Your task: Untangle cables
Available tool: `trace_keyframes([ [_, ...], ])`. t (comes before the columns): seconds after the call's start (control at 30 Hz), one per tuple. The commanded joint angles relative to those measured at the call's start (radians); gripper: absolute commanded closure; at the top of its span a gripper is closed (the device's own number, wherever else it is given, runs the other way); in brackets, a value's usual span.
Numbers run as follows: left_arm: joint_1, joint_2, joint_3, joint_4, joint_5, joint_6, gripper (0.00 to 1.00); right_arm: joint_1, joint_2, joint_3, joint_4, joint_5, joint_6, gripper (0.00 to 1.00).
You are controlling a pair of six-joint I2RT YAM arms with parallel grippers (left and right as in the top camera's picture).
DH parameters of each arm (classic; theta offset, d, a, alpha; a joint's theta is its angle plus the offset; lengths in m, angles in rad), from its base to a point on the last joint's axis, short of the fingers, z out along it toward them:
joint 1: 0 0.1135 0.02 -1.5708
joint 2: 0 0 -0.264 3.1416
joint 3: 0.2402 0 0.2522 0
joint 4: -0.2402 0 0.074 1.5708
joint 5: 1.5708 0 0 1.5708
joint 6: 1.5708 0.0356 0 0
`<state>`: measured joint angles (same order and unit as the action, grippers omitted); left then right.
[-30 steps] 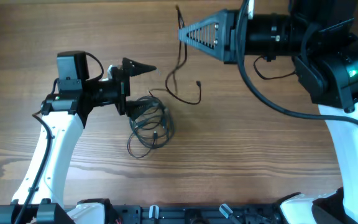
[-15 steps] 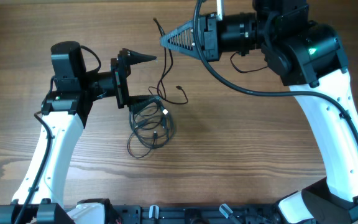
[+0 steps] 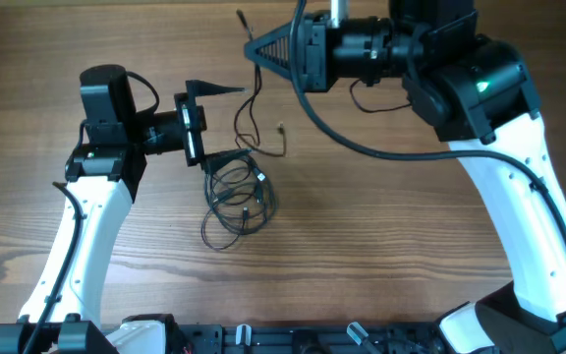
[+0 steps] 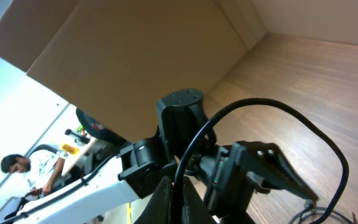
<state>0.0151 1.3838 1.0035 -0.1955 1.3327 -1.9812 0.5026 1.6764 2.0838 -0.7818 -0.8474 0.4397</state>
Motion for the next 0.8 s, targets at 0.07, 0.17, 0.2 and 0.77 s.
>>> trace_keyframes([
  [0.07,0.002,-0.003,0.009,0.098,-0.018,-0.18,0.07,0.038,0.011,0.002,0.011,0.048,-0.02,0.95],
  [0.17,0.002,-0.003,0.009,0.103,-0.082,-0.2,0.09,0.045,0.015,0.002,0.011,0.047,-0.018,0.96],
  [0.2,0.002,-0.003,0.009,0.103,-0.106,-0.2,0.1,0.045,0.015,0.002,0.01,0.047,-0.018,0.96],
  [0.77,0.002,-0.003,0.009,0.137,-0.148,-0.2,0.37,0.077,0.03,0.002,-0.021,0.047,-0.021,0.95],
])
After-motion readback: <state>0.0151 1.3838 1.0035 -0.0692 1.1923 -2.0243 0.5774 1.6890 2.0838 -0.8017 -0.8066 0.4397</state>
